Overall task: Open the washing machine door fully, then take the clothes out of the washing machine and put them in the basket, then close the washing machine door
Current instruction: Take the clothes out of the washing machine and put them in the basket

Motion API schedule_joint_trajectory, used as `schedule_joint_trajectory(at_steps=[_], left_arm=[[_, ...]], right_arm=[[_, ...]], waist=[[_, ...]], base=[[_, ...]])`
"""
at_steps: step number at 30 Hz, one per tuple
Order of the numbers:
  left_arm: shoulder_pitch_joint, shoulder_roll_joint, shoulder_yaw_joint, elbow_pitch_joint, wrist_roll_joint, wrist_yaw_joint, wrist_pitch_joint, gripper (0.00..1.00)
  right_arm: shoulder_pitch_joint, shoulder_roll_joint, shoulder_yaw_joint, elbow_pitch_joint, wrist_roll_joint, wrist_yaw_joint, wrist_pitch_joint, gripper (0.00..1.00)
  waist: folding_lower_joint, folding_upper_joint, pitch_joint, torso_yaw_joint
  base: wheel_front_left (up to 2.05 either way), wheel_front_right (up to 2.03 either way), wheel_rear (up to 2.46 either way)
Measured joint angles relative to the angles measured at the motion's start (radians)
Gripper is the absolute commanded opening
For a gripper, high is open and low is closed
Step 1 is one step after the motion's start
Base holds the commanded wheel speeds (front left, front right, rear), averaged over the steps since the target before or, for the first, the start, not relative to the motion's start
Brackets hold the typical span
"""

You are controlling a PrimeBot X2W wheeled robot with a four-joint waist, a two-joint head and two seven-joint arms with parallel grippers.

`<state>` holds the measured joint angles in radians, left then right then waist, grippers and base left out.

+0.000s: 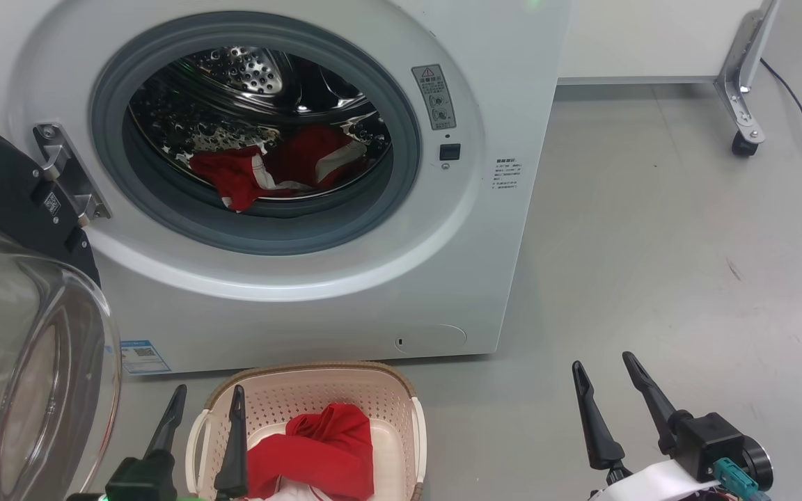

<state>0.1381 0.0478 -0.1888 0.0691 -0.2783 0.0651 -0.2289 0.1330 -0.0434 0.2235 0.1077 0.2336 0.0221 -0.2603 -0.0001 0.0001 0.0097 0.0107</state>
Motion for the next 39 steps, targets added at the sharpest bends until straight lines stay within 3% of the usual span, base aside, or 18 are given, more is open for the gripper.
schedule_joint_trajectory(at_steps=[19,39], left_arm=[[-0.024,0.001,-0.046,0.042,0.0,-0.001,0.095,1.0],[-0.421,0.025,-0.05,0.181,0.018,-0.029,0.275,1.0]], right_arm=[[-0.003,0.0,0.037,-0.012,0.006,-0.005,0.0,1.0],[-0.122,-0.001,0.077,-0.071,-0.006,0.015,0.0,1.0]], waist=[[0.0,0.0,0.043,-0.008],[0.0001,-0.0001,0.243,-0.05]], base=[[0.0,0.0,0.0],[0.0,0.0,0.0]])
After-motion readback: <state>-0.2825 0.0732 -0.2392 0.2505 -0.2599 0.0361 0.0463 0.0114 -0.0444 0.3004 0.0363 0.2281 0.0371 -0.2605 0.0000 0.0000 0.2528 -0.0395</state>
